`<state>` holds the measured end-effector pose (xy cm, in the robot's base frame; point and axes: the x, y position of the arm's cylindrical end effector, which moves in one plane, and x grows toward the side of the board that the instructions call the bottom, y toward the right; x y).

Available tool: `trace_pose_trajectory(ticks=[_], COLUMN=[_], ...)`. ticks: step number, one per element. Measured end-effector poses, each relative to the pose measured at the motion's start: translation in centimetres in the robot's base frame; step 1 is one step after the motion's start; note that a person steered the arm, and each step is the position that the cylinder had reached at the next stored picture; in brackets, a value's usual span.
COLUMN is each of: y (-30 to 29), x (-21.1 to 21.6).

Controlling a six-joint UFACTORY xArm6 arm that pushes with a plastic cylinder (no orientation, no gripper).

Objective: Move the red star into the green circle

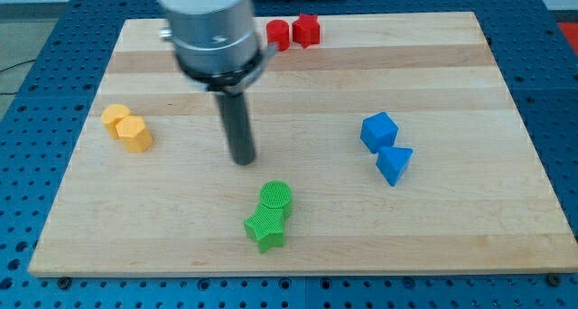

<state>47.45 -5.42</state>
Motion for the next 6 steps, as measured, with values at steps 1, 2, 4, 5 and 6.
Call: trace_pose_trajectory(ticks=[1,2,4,5,6], y=[9.1,13.5,1.6,-3.2,-0.3], x=[5.2,13.3,14.4,14.4,13.5])
